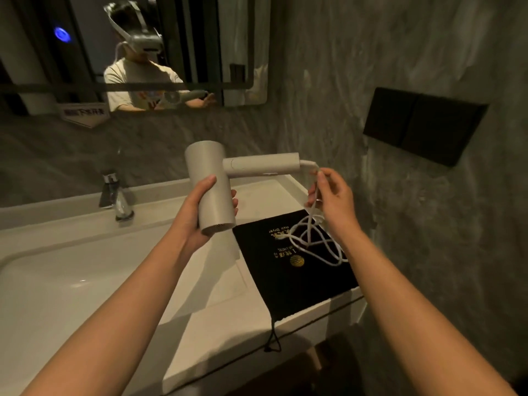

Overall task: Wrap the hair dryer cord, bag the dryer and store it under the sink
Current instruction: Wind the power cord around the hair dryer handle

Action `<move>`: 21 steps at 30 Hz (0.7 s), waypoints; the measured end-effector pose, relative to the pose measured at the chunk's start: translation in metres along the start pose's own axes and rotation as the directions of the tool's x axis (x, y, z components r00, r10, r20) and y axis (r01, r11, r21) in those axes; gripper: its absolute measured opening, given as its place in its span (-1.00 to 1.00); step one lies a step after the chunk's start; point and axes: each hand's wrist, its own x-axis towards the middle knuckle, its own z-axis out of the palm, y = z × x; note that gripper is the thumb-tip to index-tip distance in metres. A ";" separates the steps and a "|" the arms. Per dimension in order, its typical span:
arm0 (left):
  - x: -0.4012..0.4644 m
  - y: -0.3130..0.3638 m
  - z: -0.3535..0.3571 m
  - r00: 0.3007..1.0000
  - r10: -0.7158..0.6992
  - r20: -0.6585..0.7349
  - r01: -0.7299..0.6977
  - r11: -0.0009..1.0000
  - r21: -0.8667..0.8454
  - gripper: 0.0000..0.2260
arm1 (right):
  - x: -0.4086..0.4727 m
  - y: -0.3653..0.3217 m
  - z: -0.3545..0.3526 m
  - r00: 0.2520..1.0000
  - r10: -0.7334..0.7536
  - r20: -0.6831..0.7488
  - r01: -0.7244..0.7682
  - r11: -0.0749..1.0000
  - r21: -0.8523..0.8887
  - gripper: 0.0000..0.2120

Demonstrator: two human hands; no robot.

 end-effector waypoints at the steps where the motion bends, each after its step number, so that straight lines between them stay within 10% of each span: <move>1: -0.001 0.001 0.007 1.000 0.030 -0.003 -0.030 0.999 -0.012 -0.24 | 0.002 -0.002 0.002 1.000 0.021 0.006 -0.021 0.999 0.027 -0.75; 21: -0.001 0.041 0.054 0.816 0.453 -0.358 -0.456 0.886 0.082 -0.50 | 0.021 0.015 0.017 0.952 -0.212 0.220 0.275 0.907 -0.318 -0.79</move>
